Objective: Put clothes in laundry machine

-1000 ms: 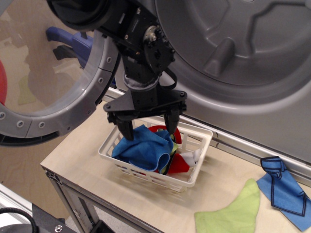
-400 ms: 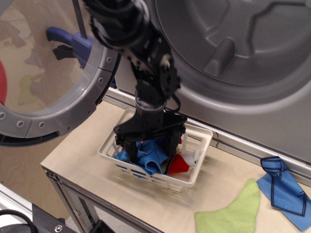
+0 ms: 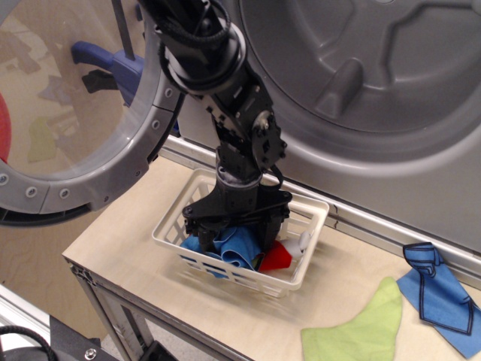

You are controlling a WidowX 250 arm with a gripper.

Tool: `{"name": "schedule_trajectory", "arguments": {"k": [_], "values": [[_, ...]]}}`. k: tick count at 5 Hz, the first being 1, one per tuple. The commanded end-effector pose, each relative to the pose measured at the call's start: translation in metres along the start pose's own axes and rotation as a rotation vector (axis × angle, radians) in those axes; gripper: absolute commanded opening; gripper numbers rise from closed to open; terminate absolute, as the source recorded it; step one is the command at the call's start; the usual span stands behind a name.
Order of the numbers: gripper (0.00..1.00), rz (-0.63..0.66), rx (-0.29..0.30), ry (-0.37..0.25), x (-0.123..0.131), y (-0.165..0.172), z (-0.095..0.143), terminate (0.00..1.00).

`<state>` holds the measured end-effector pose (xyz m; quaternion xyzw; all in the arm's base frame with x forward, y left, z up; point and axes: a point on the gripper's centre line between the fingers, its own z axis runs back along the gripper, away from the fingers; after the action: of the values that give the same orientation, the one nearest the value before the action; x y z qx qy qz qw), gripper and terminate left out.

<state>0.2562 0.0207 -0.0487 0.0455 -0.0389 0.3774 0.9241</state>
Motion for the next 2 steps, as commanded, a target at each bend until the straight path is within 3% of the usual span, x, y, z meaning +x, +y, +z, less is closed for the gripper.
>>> {"name": "schedule_trajectory", "arguments": {"k": [1,2], "values": [[0.00,-0.067,-0.003,0.034,0.010,-0.013,0.018,0.00],[0.00,-0.226,0.017,0.049,0.013,-0.024,0.041,0.00]]}}
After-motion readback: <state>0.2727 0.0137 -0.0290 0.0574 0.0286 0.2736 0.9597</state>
